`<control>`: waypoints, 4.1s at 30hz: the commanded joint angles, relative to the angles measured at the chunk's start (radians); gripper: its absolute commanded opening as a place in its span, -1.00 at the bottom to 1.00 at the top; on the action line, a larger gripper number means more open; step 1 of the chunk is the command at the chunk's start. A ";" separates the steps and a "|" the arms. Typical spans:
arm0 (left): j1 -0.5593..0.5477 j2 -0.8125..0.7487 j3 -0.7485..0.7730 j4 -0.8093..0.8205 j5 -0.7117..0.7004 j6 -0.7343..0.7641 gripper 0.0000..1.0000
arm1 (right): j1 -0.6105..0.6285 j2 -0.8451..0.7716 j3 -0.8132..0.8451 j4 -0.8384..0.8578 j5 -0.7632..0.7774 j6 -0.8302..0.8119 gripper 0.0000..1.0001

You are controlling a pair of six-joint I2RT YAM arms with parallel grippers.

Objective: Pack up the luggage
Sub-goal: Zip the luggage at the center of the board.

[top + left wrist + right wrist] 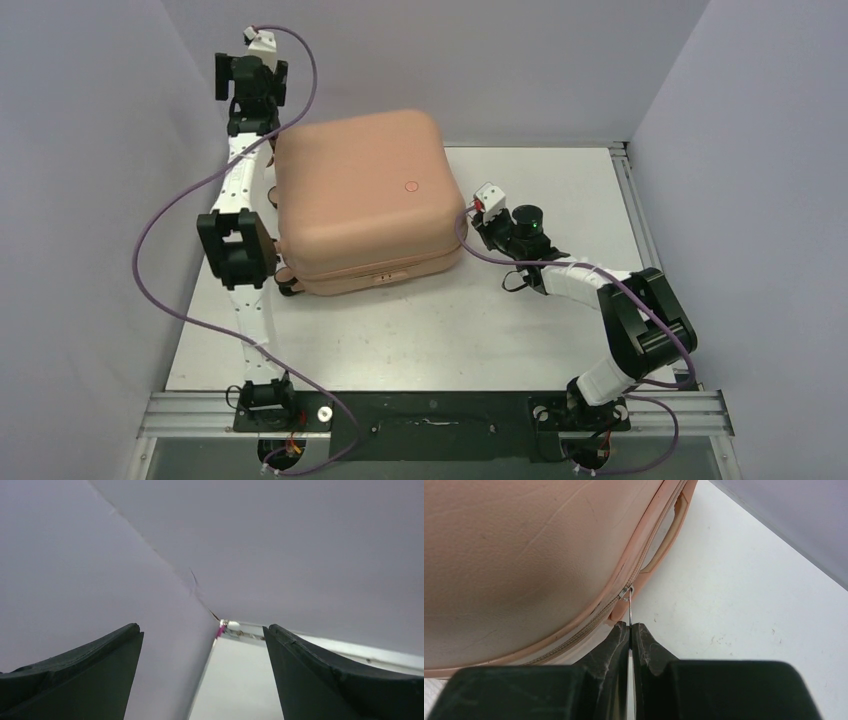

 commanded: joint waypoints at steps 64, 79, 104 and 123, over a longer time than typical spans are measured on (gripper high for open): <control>-0.500 0.292 0.212 -0.455 0.795 0.484 0.28 | -0.312 -0.102 -0.060 -0.094 -0.361 -0.059 -0.89; -0.559 0.297 0.226 -0.562 0.864 0.493 0.18 | -0.320 0.255 0.339 -0.029 -0.158 0.096 -0.90; -0.277 -0.662 -0.370 -0.808 0.715 0.445 0.92 | -0.313 0.379 0.511 -0.091 -0.041 0.131 -0.90; -0.233 -1.418 -1.032 -1.294 0.953 0.607 0.92 | -0.321 0.320 0.441 -0.106 0.002 0.070 -0.89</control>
